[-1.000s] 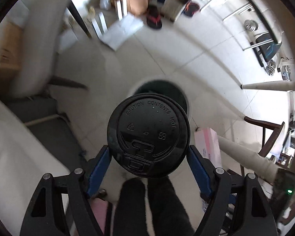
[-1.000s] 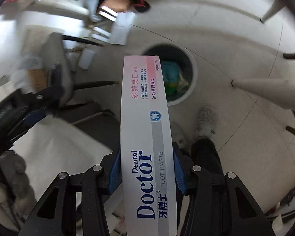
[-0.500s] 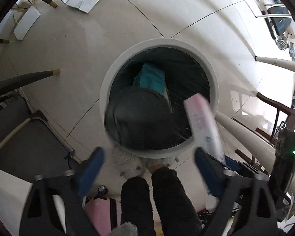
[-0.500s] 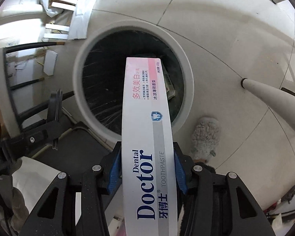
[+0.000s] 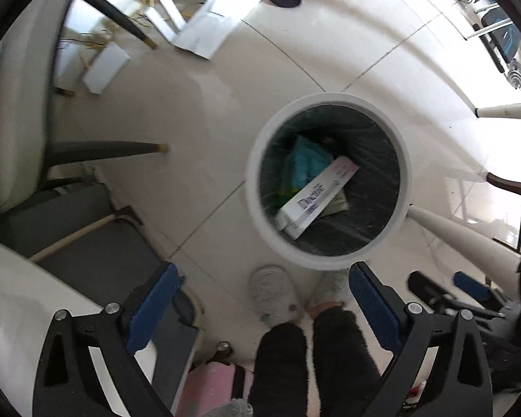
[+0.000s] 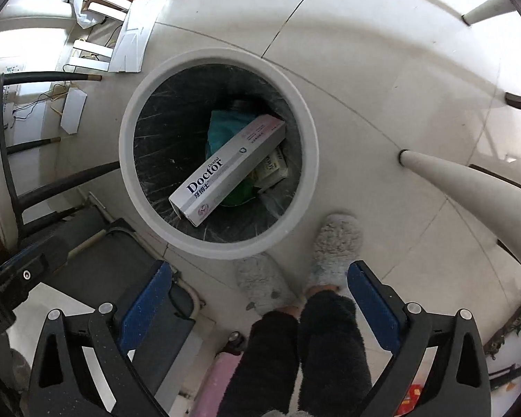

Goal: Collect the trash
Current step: 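Carry lid and toothpaste box over the bin and open both tools, then move both tools back over the table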

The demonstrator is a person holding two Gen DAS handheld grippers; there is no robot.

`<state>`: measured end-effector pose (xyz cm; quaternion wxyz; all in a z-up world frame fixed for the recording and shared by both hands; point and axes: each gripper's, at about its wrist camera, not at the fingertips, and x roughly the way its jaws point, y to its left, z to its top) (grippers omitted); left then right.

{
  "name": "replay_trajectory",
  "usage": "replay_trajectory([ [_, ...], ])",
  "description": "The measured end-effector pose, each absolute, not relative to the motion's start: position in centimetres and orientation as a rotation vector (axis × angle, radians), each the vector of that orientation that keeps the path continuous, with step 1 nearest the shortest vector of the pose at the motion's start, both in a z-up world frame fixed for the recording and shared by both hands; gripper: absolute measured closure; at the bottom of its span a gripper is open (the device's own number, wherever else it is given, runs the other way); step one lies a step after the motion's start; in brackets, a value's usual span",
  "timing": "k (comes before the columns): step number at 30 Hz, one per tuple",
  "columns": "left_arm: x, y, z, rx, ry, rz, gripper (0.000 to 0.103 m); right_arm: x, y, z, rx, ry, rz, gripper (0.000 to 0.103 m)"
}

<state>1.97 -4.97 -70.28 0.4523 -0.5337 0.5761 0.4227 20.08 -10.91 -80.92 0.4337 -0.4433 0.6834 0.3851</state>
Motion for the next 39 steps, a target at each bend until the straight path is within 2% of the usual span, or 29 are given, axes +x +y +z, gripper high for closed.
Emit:
replay_trajectory([
  [9, -0.9, -8.1, -61.7, -1.253, 1.418, 1.115, 0.003, 18.5, -13.3, -72.0, -1.11, 1.613, 0.989, 0.001],
  [25, -1.4, -11.7, -43.4, -1.146, 1.349, 1.116, 0.003, 17.1, -16.4, -49.2, -1.013, 1.492, 1.088, 0.001],
  [32, -0.5, -11.3, -35.6, -1.056, 1.271, 1.18, 0.003, 18.0, -17.1, -41.0, -0.933, 1.495, 1.145, 0.001],
  [39, 4.7, -6.8, -29.0, -0.94, 1.172, 1.195, 0.0, 24.2, -15.2, -32.4, -0.711, 1.507, 1.164, 0.001],
])
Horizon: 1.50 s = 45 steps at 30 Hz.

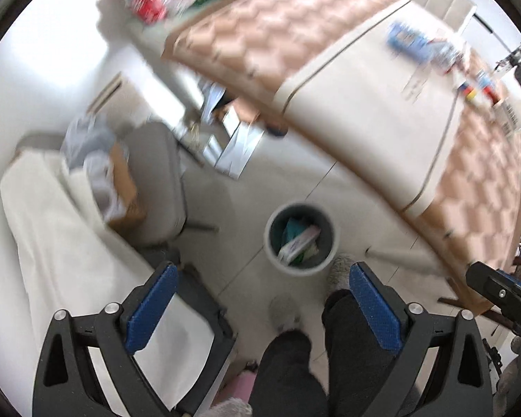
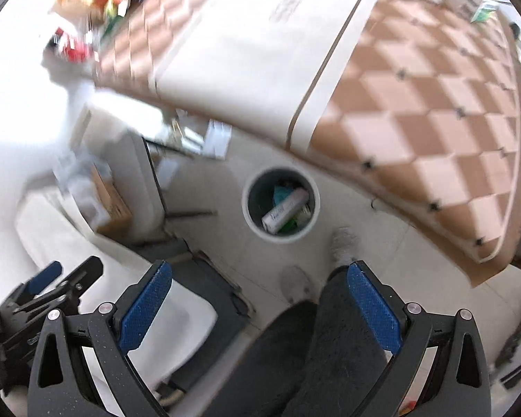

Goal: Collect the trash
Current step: 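Move both tools back over the table, then grasp the blue wet-wipe pack with the left tool while the right tool grasps the striped medicine box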

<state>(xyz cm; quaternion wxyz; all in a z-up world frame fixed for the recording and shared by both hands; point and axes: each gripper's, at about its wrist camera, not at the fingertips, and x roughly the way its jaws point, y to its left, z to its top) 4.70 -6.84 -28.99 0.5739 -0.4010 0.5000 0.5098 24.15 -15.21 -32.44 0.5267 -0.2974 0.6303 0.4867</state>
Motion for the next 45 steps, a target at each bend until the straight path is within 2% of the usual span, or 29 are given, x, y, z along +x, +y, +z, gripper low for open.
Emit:
replay_trajectory([
  [6, 13.5, -0.2, -25.7, -0.849, 1.132, 1.216, 0.0, 32.2, -10.5, -28.7, -0.691, 1.471, 1.158, 0.001],
  [10, 19.7, 5.6, -26.3, -0.897, 1.144, 1.219, 0.0, 37.7, -3.9, -29.6, -0.91, 1.405, 1.169, 0.001],
  [19, 29.4, 14.3, -33.2, -1.006, 1.289, 1.247, 0.0, 44.0, 11.2, -37.4, -1.485, 1.109, 1.123, 0.001],
  [25, 30.9, 16.6, -36.3, -1.089, 1.33, 1.235, 0.0, 44.2, 16.4, -42.4, -1.774, 1.013, 1.197, 0.001],
  [28, 31.1, 17.7, -36.9, -1.116, 1.336, 1.236, 0.0, 44.1, 17.1, -44.2, -1.873, 1.028, 1.234, 0.001],
  [32, 30.7, 19.5, -37.1, -1.175, 1.306, 1.25, 0.0, 45.4, 18.3, -45.1, -1.789, 1.127, 1.205, 0.001],
  [36, 29.7, 21.7, -37.5, -1.333, 1.218, 1.262, 0.0, 48.9, 20.3, -43.7, -1.419, 1.46, 1.132, 0.009],
  [39, 28.5, 23.7, -38.0, -1.503, 1.104, 1.257, 0.0, 51.4, 20.9, -43.1, -1.148, 1.688, 1.095, 0.009],
  [41, 27.7, 24.9, -38.2, -1.612, 1.009, 1.259, 0.0, 52.3, 21.1, -42.7, -1.093, 1.704, 1.083, 0.009],
  [45, 26.6, 26.9, -39.4, -1.788, 0.878, 1.253, 0.0, 53.3, 22.5, -41.5, -1.143, 1.571, 1.091, 0.009],
])
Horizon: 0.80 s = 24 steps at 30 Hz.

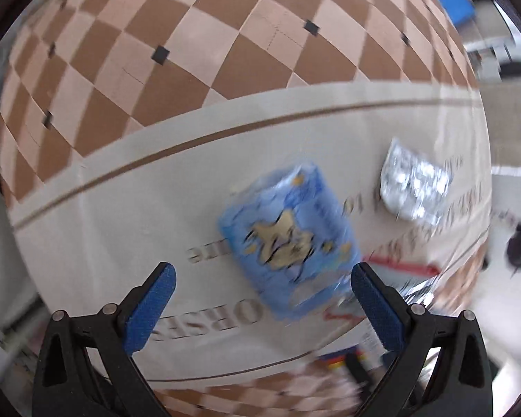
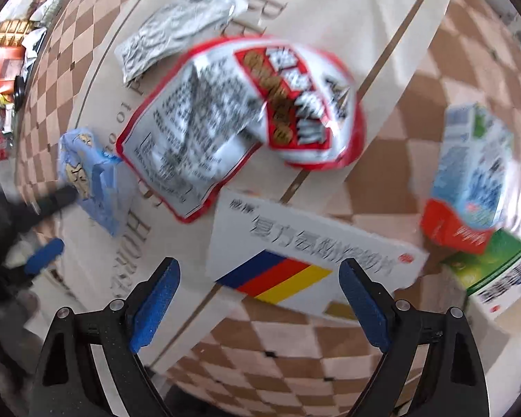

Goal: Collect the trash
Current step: 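Grasp the blue wet-wipe pack with the left tool while the right tool grasps the striped medicine box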

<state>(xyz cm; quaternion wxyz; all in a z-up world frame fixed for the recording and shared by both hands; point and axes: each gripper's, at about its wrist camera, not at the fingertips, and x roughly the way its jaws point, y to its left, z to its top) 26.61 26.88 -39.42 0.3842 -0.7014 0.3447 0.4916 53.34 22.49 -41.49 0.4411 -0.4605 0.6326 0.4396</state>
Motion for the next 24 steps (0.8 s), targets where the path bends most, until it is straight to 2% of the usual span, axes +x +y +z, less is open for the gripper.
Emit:
replay_trajectory([
  [4, 26.3, 28.1, -41.2, -1.858, 0.867, 1.266, 0.001, 51.2, 23.0, -41.2, -1.367, 1.407, 1.125, 0.009],
  [5, 26.5, 28.4, -41.5, -1.852, 0.882, 1.27, 0.004, 50.7, 23.1, -41.2, -1.425, 1.361, 1.138, 0.009],
  [6, 26.8, 28.6, -41.6, -1.831, 0.897, 1.274, 0.011, 50.1, 23.1, -41.3, -1.492, 1.318, 1.155, 0.009],
  [7, 26.9, 28.7, -41.7, -1.805, 0.919, 1.273, 0.028, 49.4, 23.2, -41.4, -1.565, 1.276, 1.168, 0.009],
  [8, 27.4, 28.8, -41.7, -1.753, 0.972, 1.262, 0.034, 48.8, 23.2, -41.5, -1.626, 1.237, 1.183, 0.009],
  [11, 28.9, 28.7, -41.1, -1.514, 1.151, 1.208, 0.04, 46.9, 23.0, -41.8, -1.806, 1.102, 1.226, 0.009],
  [13, 29.9, 27.7, -41.2, -1.344, 1.29, 1.158, 0.039, 46.1, 22.9, -42.3, -1.901, 1.009, 1.237, 0.009],
  [17, 29.2, 24.7, -40.6, -1.16, 1.391, 1.113, 0.039, 45.5, 22.7, -43.6, -2.022, 0.878, 1.258, 0.009],
  [20, 27.7, 23.1, -40.6, -1.175, 1.387, 1.112, 0.039, 45.9, 23.7, -44.2, -1.998, 0.955, 1.253, 0.008],
  [21, 27.1, 22.7, -40.6, -1.193, 1.377, 1.116, 0.039, 46.7, 24.1, -44.2, -1.959, 1.042, 1.25, 0.013],
  [24, 26.1, 21.8, -40.6, -1.216, 1.352, 1.125, 0.039, 49.8, 26.6, -44.1, -1.791, 1.259, 1.221, 0.018],
])
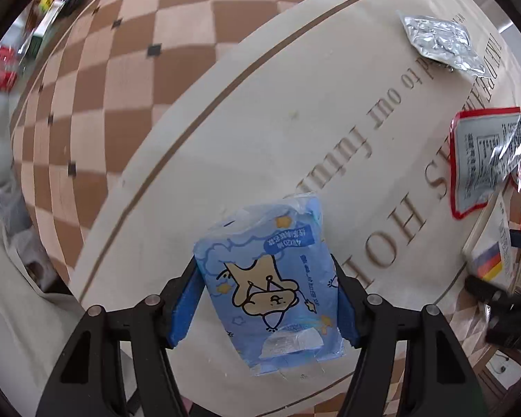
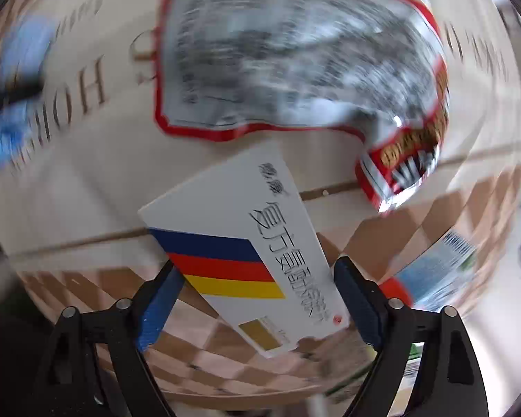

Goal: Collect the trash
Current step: 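Grasp the blue wet-wipe pack with the left tool while the right tool grasps the striped medicine box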

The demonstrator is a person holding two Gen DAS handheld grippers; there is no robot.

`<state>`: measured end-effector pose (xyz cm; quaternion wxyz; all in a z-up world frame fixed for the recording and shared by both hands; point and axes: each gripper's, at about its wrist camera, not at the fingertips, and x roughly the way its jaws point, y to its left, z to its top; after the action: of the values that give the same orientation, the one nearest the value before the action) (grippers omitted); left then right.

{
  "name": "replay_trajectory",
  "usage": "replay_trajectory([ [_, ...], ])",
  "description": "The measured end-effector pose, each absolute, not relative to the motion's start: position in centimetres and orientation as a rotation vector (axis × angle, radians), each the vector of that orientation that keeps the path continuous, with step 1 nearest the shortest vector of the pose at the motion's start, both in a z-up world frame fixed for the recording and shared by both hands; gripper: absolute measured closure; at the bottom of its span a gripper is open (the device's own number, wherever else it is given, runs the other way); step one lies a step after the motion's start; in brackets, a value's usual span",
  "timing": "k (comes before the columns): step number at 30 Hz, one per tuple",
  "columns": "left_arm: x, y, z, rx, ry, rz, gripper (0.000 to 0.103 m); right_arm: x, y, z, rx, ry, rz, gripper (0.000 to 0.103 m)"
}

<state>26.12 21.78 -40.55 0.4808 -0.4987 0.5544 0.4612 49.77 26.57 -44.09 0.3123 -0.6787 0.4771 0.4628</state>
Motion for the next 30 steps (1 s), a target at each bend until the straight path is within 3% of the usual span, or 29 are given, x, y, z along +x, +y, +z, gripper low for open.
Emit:
replay_trajectory([
  [5, 24.6, 19.9, -40.4, -1.198, 1.324, 1.127, 0.039, 54.0, 28.8, -43.3, -1.35, 1.706, 1.081, 0.02],
  [7, 25.1, 19.7, -40.5, -1.205, 1.317, 1.12, 0.039, 54.9, 29.0, -43.1, -1.237, 1.782, 1.06, 0.019],
  [10, 25.3, 18.8, -40.8, -1.186, 1.313, 1.117, 0.039, 53.7, 29.1, -42.3, -1.341, 1.644, 1.067, 0.01],
  [16, 26.1, 16.7, -40.0, -1.09, 1.335, 1.104, 0.045, 51.4, 27.6, -42.1, -1.456, 1.399, 1.061, 0.012],
  [18, 26.1, 15.7, -39.8, -1.078, 1.333, 1.1, 0.045, 51.4, 27.7, -41.2, -1.39, 1.388, 1.066, 0.027],
  [19, 26.0, 15.2, -39.8, -1.078, 1.329, 1.092, 0.045, 51.5, 27.4, -40.7, -1.353, 1.384, 1.071, 0.028],
  [21, 25.6, 14.3, -39.7, -1.078, 1.324, 1.076, 0.045, 52.2, 26.1, -40.5, -1.292, 1.412, 1.073, 0.029],
  [24, 24.5, 13.0, -39.3, -1.09, 1.297, 1.059, 0.06, 52.3, 25.1, -39.7, -1.239, 1.424, 1.068, 0.029],
  [30, 21.5, 11.0, -38.7, -1.123, 1.234, 1.031, 0.06, 51.3, 22.3, -36.9, -1.077, 1.478, 1.086, 0.029],
])
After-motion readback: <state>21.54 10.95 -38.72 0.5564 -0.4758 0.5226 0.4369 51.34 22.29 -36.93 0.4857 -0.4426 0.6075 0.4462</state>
